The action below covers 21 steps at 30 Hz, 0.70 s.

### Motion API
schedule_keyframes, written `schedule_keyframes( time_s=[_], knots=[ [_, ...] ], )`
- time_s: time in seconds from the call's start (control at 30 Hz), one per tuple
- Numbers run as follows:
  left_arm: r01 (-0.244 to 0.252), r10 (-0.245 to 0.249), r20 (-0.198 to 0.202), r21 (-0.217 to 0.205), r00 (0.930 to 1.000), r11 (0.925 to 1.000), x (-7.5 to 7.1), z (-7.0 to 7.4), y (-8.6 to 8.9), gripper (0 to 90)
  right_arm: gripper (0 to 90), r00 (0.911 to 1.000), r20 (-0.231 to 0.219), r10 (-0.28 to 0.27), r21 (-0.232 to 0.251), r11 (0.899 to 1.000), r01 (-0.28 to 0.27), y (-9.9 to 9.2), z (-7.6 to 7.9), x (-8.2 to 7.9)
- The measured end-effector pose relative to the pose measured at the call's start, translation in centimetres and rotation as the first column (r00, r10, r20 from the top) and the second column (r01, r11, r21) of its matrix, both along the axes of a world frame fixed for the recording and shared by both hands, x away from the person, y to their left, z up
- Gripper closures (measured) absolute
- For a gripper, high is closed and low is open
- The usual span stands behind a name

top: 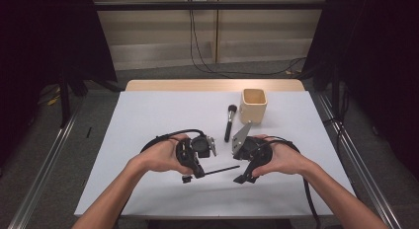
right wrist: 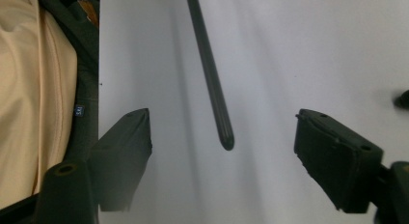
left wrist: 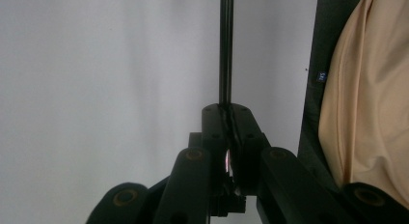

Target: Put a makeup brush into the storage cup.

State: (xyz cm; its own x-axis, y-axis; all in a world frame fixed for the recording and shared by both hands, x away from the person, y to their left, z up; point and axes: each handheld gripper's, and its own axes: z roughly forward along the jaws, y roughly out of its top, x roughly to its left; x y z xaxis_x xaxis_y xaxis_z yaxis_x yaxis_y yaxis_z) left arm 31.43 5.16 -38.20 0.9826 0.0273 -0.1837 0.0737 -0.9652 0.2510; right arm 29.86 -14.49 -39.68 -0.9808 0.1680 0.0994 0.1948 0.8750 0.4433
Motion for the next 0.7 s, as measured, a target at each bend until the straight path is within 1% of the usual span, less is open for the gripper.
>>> schedule_keyframes(
  time_s=[0.03,0.07,0.1,0.13,0.2,0.23,0.27,0.33,0.37,0.43,0.47,0.5,0.53,0.57,0.6,0.63,0.67,0.7],
  knots=[
    [0.002,-0.002,0.004,0.001,1.0,1.0,0.0,-0.1,0.0,86.1,24.3,1.0,-0.005,0.0,-0.002,1.0,0.0,0.1,0.0,0.1],
    [0.001,-0.001,0.006,0.003,1.0,1.0,0.1,-0.1,0.0,86.2,25.1,1.0,0.001,-0.001,-0.003,1.0,0.001,0.1,0.0,0.1],
    [-0.002,0.002,0.006,-0.002,1.0,1.0,0.1,-0.2,0.0,86.2,27.8,0.9999,0.012,0.0,0.004,1.0,-0.001,0.2,0.0,0.2],
    [-0.024,0.024,0.002,-0.014,0.9997,0.9996,0.0,-0.3,0.0,86.1,28.4,0.9999,0.013,0.003,0.012,1.0,-0.003,0.3,0.1,0.2],
    [-0.032,0.033,0.004,-0.019,0.9995,0.9993,-0.1,-0.3,0.0,86.2,28.5,0.9999,0.01,0.002,0.014,1.0,-0.002,0.4,0.1,0.3],
    [0.0,0.0,-0.001,0.0,1.0,1.0,0.2,-0.2,0.0,86.2,29.0,0.9999,0.007,0.007,0.014,1.0,-0.007,0.5,0.1,0.3],
    [-0.001,0.001,0.0,0.0,1.0,1.0,0.2,-0.3,0.1,86.1,29.1,1.0,0.004,0.003,0.007,1.0,-0.003,0.6,0.0,0.3],
    [0.0,0.0,-0.002,-0.003,1.0,1.0,0.2,-0.3,0.1,86.1,29.1,0.9999,-0.001,0.012,-0.003,1.0,-0.012,0.9,0.0,0.4],
    [0.0,0.0,-0.002,-0.003,1.0,1.0,0.2,-0.3,0.1,86.1,29.1,0.9999,0.007,0.016,0.003,1.0,-0.016,0.9,-0.1,0.5],
    [0.002,-0.002,-0.008,-0.003,1.0,1.0,0.2,-0.3,0.0,86.1,29.6,0.9998,-0.008,0.016,0.003,1.0,-0.016,1.1,-0.1,0.5],
    [0.002,-0.002,-0.005,-0.003,1.0,1.0,0.2,-0.3,0.0,86.1,30.4,0.9999,0.003,0.016,-0.001,1.0,-0.016,1.1,-0.1,0.5],
    [0.003,-0.003,-0.003,-0.002,1.0,1.0,0.2,-0.3,0.0,86.1,30.5,0.9998,-0.015,0.015,-0.002,1.0,-0.015,1.2,-0.1,0.5],
    [-0.019,0.019,-0.001,-0.012,0.9998,0.9998,0.0,-0.4,0.0,86.2,32.0,0.9998,-0.018,0.006,-0.002,1.0,-0.006,1.2,-0.1,0.5],
    [-0.019,0.019,0.003,-0.01,0.9998,0.9998,0.0,-0.5,0.0,86.1,33.4,0.9999,-0.014,0.008,-0.005,1.0,-0.008,1.3,-0.1,0.5],
    [0.006,-0.005,-0.018,0.004,0.9998,1.0,0.2,-0.4,0.0,86.2,34.4,0.9998,-0.013,0.013,0.0,1.0,-0.013,1.3,-0.1,0.6],
    [-0.022,0.022,0.0,-0.014,0.9998,0.9997,0.0,-0.6,-0.1,86.1,36.7,0.9998,-0.009,0.018,0.006,1.0,-0.018,1.3,-0.1,0.7],
    [-0.01,0.01,-0.012,0.0,0.9999,1.0,0.1,-0.5,-0.1,86.1,38.3,0.9998,-0.017,0.013,0.001,1.0,-0.013,1.4,0.0,0.6],
    [-0.023,0.023,-0.012,-0.009,0.9997,0.9997,0.0,-0.6,-0.2,86.2,40.3,0.9997,-0.018,0.018,0.007,1.0,-0.018,1.4,0.0,0.6]
  ],
)
